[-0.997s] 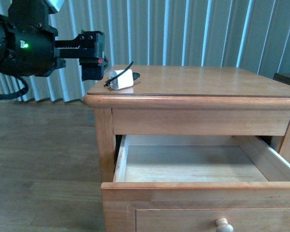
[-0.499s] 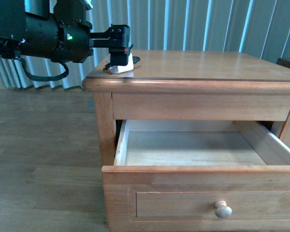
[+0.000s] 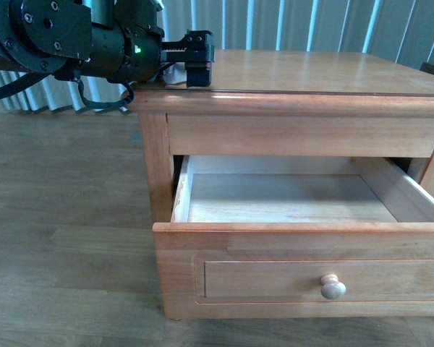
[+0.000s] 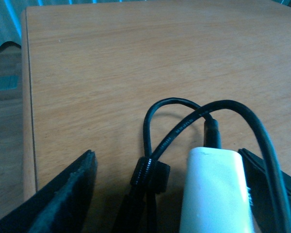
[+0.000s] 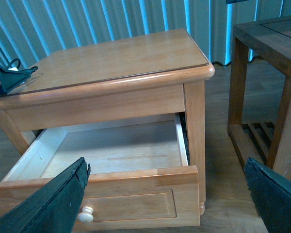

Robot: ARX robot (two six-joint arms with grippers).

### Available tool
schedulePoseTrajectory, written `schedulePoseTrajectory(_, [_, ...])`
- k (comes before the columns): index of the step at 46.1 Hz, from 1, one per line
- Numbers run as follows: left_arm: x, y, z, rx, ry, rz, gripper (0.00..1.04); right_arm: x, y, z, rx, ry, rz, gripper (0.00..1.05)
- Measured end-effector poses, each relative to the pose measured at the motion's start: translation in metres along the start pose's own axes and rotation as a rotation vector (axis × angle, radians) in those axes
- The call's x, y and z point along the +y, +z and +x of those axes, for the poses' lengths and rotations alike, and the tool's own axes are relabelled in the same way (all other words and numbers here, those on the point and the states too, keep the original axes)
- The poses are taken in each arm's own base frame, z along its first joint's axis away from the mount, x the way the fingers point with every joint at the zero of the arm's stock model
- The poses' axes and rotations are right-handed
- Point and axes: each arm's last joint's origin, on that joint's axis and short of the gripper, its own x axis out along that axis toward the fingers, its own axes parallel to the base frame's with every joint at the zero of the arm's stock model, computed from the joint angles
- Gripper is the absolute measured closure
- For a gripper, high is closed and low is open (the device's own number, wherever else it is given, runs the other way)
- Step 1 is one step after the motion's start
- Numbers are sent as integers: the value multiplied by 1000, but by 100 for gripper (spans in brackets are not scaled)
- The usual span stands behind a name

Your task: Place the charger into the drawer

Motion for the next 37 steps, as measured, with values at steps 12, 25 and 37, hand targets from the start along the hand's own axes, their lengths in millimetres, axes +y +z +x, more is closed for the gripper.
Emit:
schedulePoseTrajectory(12, [-2,0,1,-1,-7,-5,57,0,0,0,0,0,0,8])
schedulePoseTrajectory(25, [-7,-3,-3,-59,-27,-13,70,0,0,0,0,0,0,8])
schedulePoseTrajectory(37, [-27,5,-18,-88,-62,-12,70,0,0,0,0,0,0,8])
